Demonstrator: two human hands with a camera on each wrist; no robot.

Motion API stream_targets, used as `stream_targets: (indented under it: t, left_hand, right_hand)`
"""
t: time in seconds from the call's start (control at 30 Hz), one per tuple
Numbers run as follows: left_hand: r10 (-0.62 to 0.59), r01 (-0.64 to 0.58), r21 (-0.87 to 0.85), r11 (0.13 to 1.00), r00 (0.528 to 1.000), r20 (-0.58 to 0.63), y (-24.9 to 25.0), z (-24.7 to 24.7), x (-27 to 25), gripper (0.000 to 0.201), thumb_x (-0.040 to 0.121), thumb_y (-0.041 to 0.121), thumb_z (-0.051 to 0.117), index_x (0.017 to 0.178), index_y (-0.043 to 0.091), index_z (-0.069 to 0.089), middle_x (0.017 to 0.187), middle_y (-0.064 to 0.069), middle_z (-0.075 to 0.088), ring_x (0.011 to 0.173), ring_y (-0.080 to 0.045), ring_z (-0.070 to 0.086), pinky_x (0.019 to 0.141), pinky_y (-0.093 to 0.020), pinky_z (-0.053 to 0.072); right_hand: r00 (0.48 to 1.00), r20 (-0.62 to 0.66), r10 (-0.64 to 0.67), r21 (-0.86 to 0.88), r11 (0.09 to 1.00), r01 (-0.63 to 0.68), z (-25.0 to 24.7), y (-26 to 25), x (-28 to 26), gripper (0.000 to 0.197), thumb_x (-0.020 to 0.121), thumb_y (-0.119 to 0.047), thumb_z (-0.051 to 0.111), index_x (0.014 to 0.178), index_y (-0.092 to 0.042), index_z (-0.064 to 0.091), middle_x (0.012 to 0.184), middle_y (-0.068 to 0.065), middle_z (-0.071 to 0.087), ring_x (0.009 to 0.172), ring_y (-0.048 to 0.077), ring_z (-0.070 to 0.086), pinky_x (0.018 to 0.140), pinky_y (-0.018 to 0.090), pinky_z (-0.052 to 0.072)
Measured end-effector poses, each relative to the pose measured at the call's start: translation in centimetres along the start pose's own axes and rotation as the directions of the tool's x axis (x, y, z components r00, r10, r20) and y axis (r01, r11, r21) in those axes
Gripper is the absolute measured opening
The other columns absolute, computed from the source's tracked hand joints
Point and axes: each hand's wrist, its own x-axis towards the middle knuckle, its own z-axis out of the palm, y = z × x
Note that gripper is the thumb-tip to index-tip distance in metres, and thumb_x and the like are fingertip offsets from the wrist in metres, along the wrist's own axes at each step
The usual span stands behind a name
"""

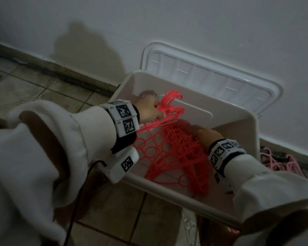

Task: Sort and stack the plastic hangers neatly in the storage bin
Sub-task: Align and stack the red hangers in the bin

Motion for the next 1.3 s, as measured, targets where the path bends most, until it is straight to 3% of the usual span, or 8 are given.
stream_targets:
  t: [0.3,0.43,0.57,0.7,0.8,1.0,1.13,1.3]
  left_hand:
    - [0.002,-0.002,-0.024,1.000,1.000,-0.006,-0.2,-0.5,0.0,0.008,0.086,0.008,0.063,0.092,0.003,0.064,0.070,-0.005,0.059,0.060,-0.013,0.054,0.078,-0.032,0.050]
    - [-0.007,0.007,-0.041,0.999,1.000,-0.010,-0.6,-1.1,0.0,0.009,0.086,0.010,0.063,0.091,0.003,0.063,0.082,-0.013,0.065,0.075,-0.024,0.061,0.084,-0.036,0.051]
    - [-0.012,0.012,-0.081,0.997,1.000,0.002,-1.0,-1.4,-0.3,0.009,0.087,0.008,0.061,0.092,0.001,0.062,0.081,-0.014,0.065,0.075,-0.025,0.060,0.082,-0.037,0.051]
    - [-0.042,0.042,-0.110,0.993,0.999,0.001,-1.5,-1.5,0.0,0.016,0.087,0.007,0.062,0.073,0.013,0.055,0.066,-0.002,0.056,0.062,-0.016,0.053,0.071,-0.030,0.048]
    - [-0.048,0.049,-0.162,0.986,0.999,0.010,-1.8,-1.6,0.0,0.023,0.087,0.001,0.059,0.068,0.013,0.052,0.064,-0.004,0.052,0.057,-0.014,0.048,0.060,-0.026,0.043]
    - [-0.062,0.060,-0.157,0.986,0.998,-0.008,-2.3,-2.0,0.5,0.004,0.086,0.007,0.062,0.090,0.006,0.062,0.066,-0.002,0.056,0.061,-0.016,0.053,0.067,-0.029,0.048]
    - [-0.071,0.069,-0.137,0.988,0.997,-0.012,-2.3,-1.8,0.5,0.028,0.086,0.008,0.063,0.110,-0.008,0.060,0.069,-0.001,0.056,0.064,-0.014,0.054,0.070,-0.028,0.047]
    - [-0.072,0.075,-0.153,0.985,0.997,0.022,-2.2,-2.0,0.0,0.010,0.087,0.003,0.060,0.095,-0.004,0.061,0.067,-0.002,0.054,0.060,-0.013,0.051,0.063,-0.025,0.045]
  right_hand:
    - [0.961,-0.220,-0.165,-0.297,0.950,0.095,0.5,-1.8,0.2,0.033,0.096,-0.028,0.038,0.124,-0.025,0.055,0.125,0.002,0.056,0.122,0.020,0.046,0.109,0.047,0.020]
    - [0.962,0.035,-0.270,0.065,0.961,0.268,1.1,-5.9,1.0,0.043,0.093,-0.036,0.034,0.131,-0.022,0.047,0.134,0.008,0.050,0.125,0.028,0.048,0.106,0.037,0.034]
    - [0.900,0.255,-0.354,0.041,0.934,0.356,2.8,-9.4,1.7,0.050,0.091,-0.013,0.050,0.139,-0.017,0.036,0.141,0.013,0.040,0.128,0.028,0.043,0.102,0.037,0.038]
    - [0.918,0.198,-0.343,-0.195,0.904,0.380,4.1,-9.9,2.2,0.054,0.095,-0.017,0.042,0.145,-0.018,0.021,0.153,0.004,0.021,0.142,0.021,0.016,0.111,0.059,0.008]
    - [0.930,0.206,-0.306,-0.211,0.914,0.347,4.1,-9.4,2.2,0.048,0.096,-0.012,0.033,0.143,-0.017,0.027,0.148,0.010,0.030,0.141,0.026,0.020,0.111,0.062,-0.002]
    - [0.874,0.255,-0.414,-0.236,0.850,0.472,5.0,-8.8,2.9,0.038,0.096,-0.030,0.039,0.126,-0.011,0.051,0.133,0.014,0.050,0.122,0.030,0.048,0.104,0.037,0.036]
    - [0.852,0.254,-0.457,-0.191,0.840,0.508,5.3,-8.8,2.7,0.038,0.097,-0.032,0.036,0.124,-0.012,0.054,0.128,0.013,0.054,0.117,0.028,0.052,0.095,0.032,0.039]
    - [0.875,0.174,-0.453,-0.108,0.874,0.474,3.1,-9.5,1.6,0.038,0.099,-0.018,0.032,0.137,-0.018,0.037,0.123,0.012,0.057,0.113,0.027,0.055,0.096,0.032,0.037]
